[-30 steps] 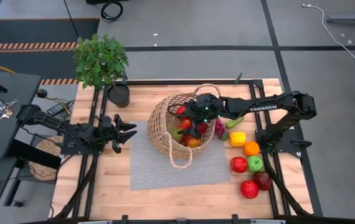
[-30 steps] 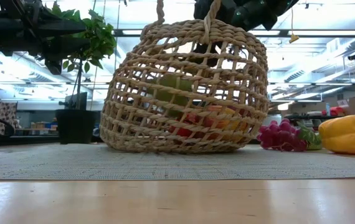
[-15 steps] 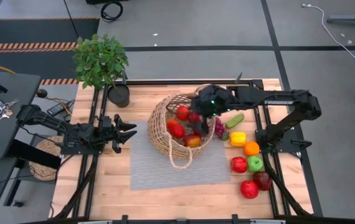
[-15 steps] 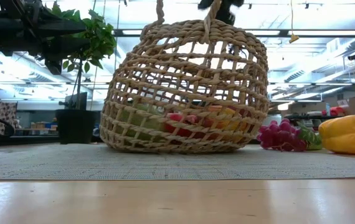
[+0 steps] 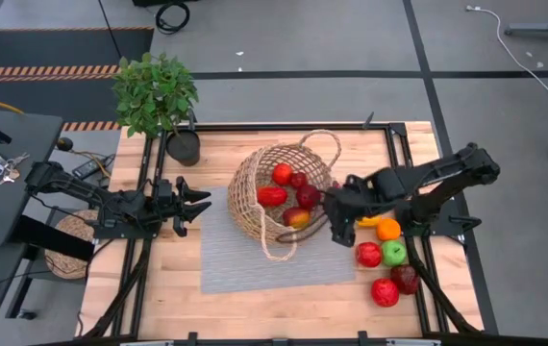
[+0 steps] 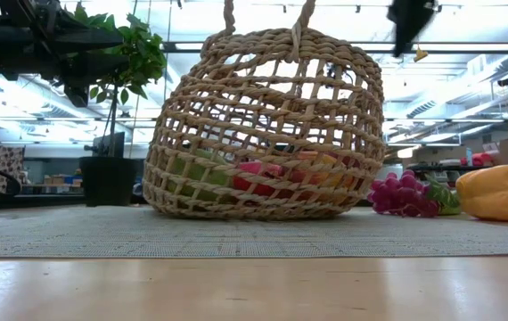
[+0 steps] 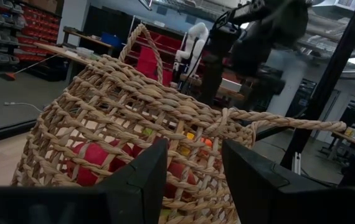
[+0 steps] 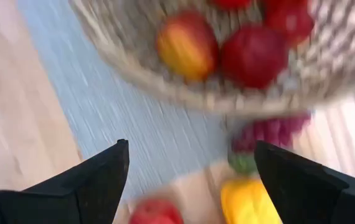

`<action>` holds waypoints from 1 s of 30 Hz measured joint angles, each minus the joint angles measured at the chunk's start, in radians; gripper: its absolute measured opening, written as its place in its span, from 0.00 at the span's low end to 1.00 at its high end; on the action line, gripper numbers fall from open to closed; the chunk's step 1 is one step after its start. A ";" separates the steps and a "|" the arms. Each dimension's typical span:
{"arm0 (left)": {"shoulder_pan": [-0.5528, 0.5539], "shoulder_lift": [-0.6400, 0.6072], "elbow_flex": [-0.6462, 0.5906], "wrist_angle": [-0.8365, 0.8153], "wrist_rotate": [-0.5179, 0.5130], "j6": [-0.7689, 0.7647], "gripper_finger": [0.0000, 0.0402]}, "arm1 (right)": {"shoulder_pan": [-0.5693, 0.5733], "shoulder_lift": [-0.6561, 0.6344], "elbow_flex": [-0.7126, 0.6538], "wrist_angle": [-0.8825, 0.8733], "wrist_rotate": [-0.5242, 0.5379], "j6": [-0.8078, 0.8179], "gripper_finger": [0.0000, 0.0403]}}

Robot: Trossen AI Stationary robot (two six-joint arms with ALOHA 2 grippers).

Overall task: Build produce basket
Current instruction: Put the yellow bell pepper into the brown basket

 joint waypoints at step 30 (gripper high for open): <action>0.000 0.000 0.000 0.000 0.000 0.000 0.40 | -0.287 -0.214 -0.655 0.138 -0.125 -0.223 0.98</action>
